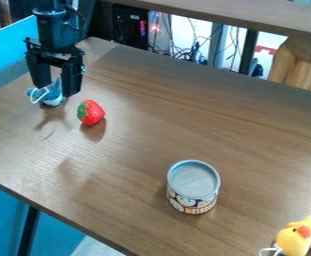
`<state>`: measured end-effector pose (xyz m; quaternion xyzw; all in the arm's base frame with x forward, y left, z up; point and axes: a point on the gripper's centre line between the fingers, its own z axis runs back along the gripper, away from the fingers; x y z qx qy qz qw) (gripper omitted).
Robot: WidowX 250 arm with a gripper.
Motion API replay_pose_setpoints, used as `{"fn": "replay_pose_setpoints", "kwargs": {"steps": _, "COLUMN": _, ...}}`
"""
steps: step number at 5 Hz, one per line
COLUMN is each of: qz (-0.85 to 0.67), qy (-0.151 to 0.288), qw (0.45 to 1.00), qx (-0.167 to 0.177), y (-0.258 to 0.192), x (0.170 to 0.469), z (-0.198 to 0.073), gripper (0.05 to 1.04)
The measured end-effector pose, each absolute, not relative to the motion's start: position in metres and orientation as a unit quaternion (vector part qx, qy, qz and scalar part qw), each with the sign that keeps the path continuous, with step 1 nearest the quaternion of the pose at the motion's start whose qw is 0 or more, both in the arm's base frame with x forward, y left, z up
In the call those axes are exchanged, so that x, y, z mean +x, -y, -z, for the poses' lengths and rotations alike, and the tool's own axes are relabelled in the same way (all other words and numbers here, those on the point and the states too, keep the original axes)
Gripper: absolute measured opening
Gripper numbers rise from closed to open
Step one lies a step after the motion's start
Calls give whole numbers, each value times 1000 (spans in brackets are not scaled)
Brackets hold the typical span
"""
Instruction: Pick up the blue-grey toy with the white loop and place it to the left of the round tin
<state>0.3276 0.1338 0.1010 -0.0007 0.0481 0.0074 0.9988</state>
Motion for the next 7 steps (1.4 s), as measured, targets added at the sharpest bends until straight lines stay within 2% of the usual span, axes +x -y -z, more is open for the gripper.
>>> {"fn": "replay_pose_setpoints", "kwargs": {"steps": 1, "qz": -9, "qy": -66, "qw": 998, "qx": -8, "y": -133, "x": 326, "z": -88, "gripper": 1001}}
{"fn": "replay_pose_setpoints", "kwargs": {"steps": 2, "qz": -86, "qy": -58, "qw": 995, "qx": -4, "y": -147, "x": 346, "z": -82, "gripper": 1001}}
{"fn": "replay_pose_setpoints", "kwargs": {"steps": 3, "qz": -145, "qy": -61, "qw": 987, "qx": -14, "y": -172, "x": 355, "z": -88, "gripper": 1001}}
{"fn": "replay_pose_setpoints", "kwargs": {"steps": 4, "qz": -183, "qy": -76, "qw": 980, "qx": -7, "y": -186, "x": 360, "z": -87, "gripper": 1001}}
{"fn": "replay_pose_setpoints", "kwargs": {"steps": 5, "qz": -246, "qy": -121, "qw": 962, "qx": 20, "y": -199, "x": 362, "z": -76, "gripper": 1001}}
{"fn": "replay_pose_setpoints", "kwargs": {"steps": 6, "qz": -280, "qy": -137, "qw": 950, "qx": 29, "y": -206, "x": 363, "z": -67, "gripper": 1001}}
{"fn": "replay_pose_setpoints", "kwargs": {"steps": 7, "qz": -308, "qy": -149, "qw": 939, "qx": 21, "y": -214, "x": 367, "z": -56, "gripper": 1001}}
